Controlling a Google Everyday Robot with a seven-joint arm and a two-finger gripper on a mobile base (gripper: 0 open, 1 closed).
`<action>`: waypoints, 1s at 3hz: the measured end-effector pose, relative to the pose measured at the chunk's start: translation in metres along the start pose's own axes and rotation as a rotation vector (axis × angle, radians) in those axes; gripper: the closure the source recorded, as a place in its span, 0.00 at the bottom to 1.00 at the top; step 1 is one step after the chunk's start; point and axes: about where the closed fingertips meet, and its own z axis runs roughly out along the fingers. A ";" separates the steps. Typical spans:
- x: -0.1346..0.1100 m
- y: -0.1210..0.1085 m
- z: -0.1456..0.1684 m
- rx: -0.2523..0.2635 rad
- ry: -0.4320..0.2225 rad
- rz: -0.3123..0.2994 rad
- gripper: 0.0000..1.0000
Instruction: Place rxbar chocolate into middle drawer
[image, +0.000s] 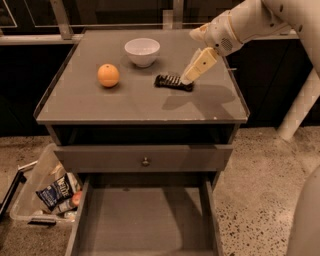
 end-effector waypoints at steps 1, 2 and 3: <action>0.006 -0.012 0.019 -0.023 -0.033 0.045 0.00; 0.019 -0.026 0.037 -0.028 -0.029 0.088 0.00; 0.032 -0.037 0.047 -0.016 0.001 0.115 0.00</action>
Offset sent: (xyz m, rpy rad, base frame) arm 0.0616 -0.0028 -0.0451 0.0702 0.1063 -0.0691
